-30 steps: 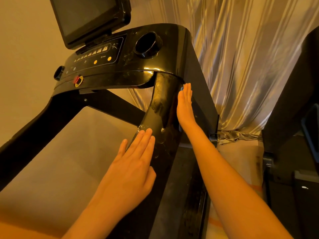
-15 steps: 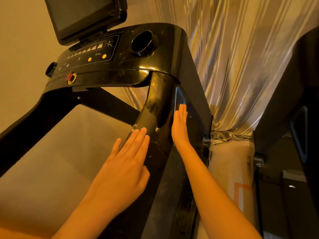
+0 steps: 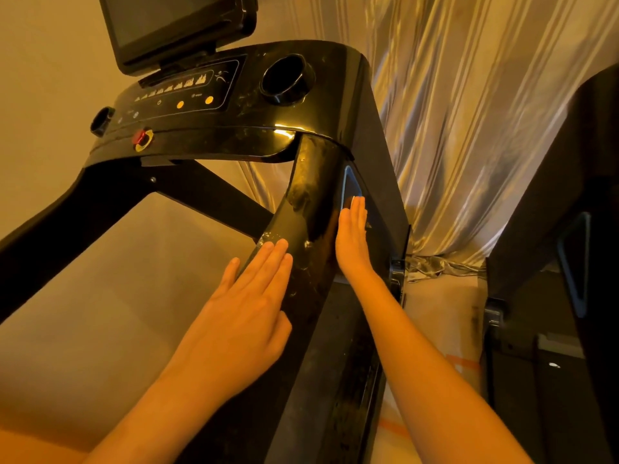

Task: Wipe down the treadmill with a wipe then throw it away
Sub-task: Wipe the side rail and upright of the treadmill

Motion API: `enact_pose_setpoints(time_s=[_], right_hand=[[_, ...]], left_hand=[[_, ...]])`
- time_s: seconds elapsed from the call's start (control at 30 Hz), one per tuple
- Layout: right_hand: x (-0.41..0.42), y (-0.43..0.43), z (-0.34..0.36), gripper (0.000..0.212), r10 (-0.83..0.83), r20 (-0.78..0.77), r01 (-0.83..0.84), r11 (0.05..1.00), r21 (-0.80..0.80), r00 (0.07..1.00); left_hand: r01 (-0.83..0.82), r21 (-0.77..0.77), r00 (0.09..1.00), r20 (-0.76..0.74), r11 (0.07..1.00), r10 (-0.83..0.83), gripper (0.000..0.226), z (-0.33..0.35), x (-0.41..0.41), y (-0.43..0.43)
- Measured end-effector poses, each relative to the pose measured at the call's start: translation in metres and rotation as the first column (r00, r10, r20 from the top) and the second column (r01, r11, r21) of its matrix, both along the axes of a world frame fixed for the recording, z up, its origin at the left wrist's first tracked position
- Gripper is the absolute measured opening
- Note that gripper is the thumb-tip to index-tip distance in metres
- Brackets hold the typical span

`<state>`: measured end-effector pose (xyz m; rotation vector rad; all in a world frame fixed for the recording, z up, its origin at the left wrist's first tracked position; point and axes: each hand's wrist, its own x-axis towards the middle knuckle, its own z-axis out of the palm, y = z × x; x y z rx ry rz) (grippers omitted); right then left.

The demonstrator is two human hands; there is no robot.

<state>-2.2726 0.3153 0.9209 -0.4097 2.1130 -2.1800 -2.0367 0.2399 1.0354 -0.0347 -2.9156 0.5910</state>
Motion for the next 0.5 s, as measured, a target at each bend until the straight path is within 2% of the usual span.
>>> enact_pose_setpoints(time_s=[0.13, 0.27, 0.33, 0.4, 0.5], right_hand=[[0.018, -0.001, -0.006, 0.060, 0.006, -0.052, -0.006, 1.000, 0.012, 0.999], [0.029, 0.005, -0.028, 0.064, 0.008, -0.242, 0.048, 0.973, 0.225, 0.970], [0.015, 0.006, -0.025, 0.064, 0.021, -0.228, 0.039, 0.966, 0.257, 0.974], [0.004, 0.007, -0.017, 0.061, 0.021, -0.173, 0.018, 0.976, 0.219, 0.985], [0.019, 0.001, -0.011, 0.060, 0.016, -0.059, -0.014, 0.999, 0.031, 0.998]], left_hand=[[0.010, -0.008, 1.000, 0.008, 1.000, -0.010, 0.072, 0.000, 0.001, -0.001], [-0.001, 0.006, 1.000, 0.020, 1.000, 0.001, 0.072, 0.001, 0.000, -0.001], [-0.003, 0.011, 1.000, 0.020, 1.000, 0.002, 0.072, 0.000, 0.000, 0.000], [-0.010, 0.023, 1.000, 0.020, 1.000, 0.009, 0.072, 0.001, 0.000, 0.001], [-0.013, 0.028, 0.999, 0.030, 1.000, 0.012, 0.072, 0.003, 0.000, 0.001]])
